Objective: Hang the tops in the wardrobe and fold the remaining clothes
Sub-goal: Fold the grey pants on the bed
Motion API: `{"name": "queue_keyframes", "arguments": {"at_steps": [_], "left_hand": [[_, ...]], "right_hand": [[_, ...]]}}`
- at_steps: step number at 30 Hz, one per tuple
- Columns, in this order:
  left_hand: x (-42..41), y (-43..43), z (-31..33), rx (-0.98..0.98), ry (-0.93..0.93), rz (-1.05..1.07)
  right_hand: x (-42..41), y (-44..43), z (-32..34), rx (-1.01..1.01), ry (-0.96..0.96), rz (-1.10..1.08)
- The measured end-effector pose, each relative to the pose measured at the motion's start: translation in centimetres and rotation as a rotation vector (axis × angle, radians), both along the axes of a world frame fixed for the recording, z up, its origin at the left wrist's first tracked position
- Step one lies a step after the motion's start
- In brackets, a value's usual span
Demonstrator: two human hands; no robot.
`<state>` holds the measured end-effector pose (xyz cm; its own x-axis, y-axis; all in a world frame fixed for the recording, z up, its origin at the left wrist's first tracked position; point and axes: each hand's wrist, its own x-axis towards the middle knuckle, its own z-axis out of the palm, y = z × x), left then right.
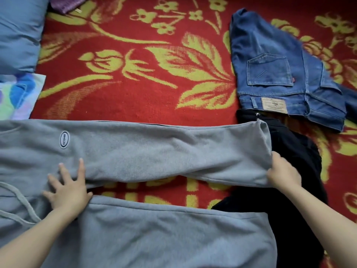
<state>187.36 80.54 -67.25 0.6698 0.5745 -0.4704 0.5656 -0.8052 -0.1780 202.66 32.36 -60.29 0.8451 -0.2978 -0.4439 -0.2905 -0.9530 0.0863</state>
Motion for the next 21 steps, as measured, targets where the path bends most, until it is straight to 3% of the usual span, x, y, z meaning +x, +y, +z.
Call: {"name": "queue_keyframes", "arguments": {"at_steps": [3,6,9,12,14,21], "left_hand": [[-0.2,-0.2,0.3,-0.028,0.046,0.075],[-1.7,0.7,0.5,-0.085,0.136,0.072],[-3.5,1.1,0.6,-0.148,0.082,-0.019],[-5.1,1.1,0.9,-0.146,-0.013,-0.037],[-5.8,1.2,1.2,-0.12,-0.017,-0.058],[-5.9,6.3,3.8,-0.014,-0.115,-0.055]], "right_hand": [[1.2,-2.7,2.0,-0.04,-0.138,-0.149],[0.7,-3.1,2.2,-0.131,-0.035,-0.127],[-0.4,-0.4,1.5,-0.106,-0.148,-0.099],[-1.8,2.9,1.1,-0.052,-0.259,0.116],[-2.9,5.0,0.3,-0.009,-0.228,0.252],[-4.9,14.8,-1.7,0.118,-0.181,0.431]]}}
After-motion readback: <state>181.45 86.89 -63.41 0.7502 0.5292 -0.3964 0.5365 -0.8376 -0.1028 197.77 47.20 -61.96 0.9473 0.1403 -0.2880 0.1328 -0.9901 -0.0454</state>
